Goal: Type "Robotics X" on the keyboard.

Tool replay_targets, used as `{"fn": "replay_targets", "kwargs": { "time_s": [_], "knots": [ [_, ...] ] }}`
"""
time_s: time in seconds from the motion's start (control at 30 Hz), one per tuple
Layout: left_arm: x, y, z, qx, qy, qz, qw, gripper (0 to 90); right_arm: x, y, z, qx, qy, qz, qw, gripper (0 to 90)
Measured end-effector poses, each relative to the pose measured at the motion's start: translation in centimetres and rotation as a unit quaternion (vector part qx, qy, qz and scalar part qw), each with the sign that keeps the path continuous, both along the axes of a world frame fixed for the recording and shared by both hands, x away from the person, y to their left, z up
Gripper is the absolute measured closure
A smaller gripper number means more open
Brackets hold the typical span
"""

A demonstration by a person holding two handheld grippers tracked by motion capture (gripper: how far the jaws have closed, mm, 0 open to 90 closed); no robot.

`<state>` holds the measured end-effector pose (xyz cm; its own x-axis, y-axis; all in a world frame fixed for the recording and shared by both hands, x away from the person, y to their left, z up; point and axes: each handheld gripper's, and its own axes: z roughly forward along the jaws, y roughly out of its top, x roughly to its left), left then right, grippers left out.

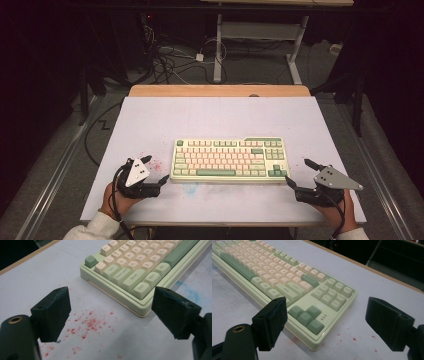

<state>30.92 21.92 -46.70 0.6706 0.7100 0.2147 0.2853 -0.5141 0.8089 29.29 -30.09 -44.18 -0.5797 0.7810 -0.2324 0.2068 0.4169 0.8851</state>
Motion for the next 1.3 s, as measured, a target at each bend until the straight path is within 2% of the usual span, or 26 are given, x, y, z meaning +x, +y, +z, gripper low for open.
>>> {"fn": "replay_targets", "kwargs": {
  "time_s": [0.13,0.17,0.27,0.3,0.37,0.43,0.6,0.73,0.83,0.93,1.0,1.03,1.1,1.17,1.3],
  "knots": [
    [-0.2,0.0,0.0,-0.003,0.005,0.002,1.0000,14.9,0.0,-0.1,0.0,0.003,0.001,-0.003,1.0000,18.9],
    [-0.2,0.0,0.0,0.002,-0.001,0.000,1.0000,14.9,0.0,-0.1,0.1,0.003,-0.001,-0.003,1.0000,19.3],
    [-0.5,0.2,0.0,0.000,-0.001,0.001,1.0000,14.9,0.0,0.2,0.3,0.001,-0.006,0.001,1.0000,21.8],
    [-0.6,0.4,0.0,0.004,-0.001,0.002,1.0000,14.8,0.1,0.3,0.4,-0.002,-0.008,0.005,1.0000,26.1],
    [-0.7,0.6,0.0,-0.003,-0.002,0.003,1.0000,14.9,0.1,0.5,0.5,0.000,-0.007,0.004,1.0000,30.9],
    [-0.8,0.6,0.2,-0.002,-0.005,0.006,1.0000,14.9,0.2,0.5,0.6,0.000,-0.004,0.013,0.9999,45.9],
    [-0.7,0.3,0.1,0.001,-0.001,0.005,1.0000,14.9,1.0,1.0,1.1,-0.004,0.019,0.025,0.9995,69.4],
    [-0.6,0.1,0.1,0.004,0.002,0.004,1.0000,15.0,1.6,1.6,1.5,-0.007,0.031,0.034,0.9989,83.3],
    [-0.6,0.1,0.0,0.006,0.005,0.003,1.0000,15.0,1.9,2.1,1.8,-0.014,0.037,0.042,0.9983,89.9],
    [-0.6,0.1,0.0,0.003,0.011,0.005,0.9999,15.0,2.2,2.6,1.9,-0.019,0.043,0.045,0.9979,90.0],
    [-0.6,0.2,0.1,0.004,0.006,0.005,1.0000,15.0,2.6,3.4,1.9,-0.027,0.051,0.054,0.9969,90.0],
    [-0.6,0.2,0.1,0.000,0.013,0.006,0.9999,15.1,2.8,3.8,1.9,-0.031,0.055,0.057,0.9964,90.0],
    [-0.6,0.2,0.1,0.000,0.014,0.007,0.9999,15.4,3.0,4.1,1.8,-0.033,0.059,0.062,0.9958,90.0],
    [-0.6,0.2,0.2,-0.005,0.011,0.004,0.9999,17.7,3.6,5.3,1.2,-0.048,0.074,0.075,0.9933,90.0],
    [-0.6,0.2,0.3,-0.009,0.019,0.008,0.9997,17.7,4.7,6.7,0.3,-0.065,0.092,0.086,0.9899,90.0]
  ]
}}
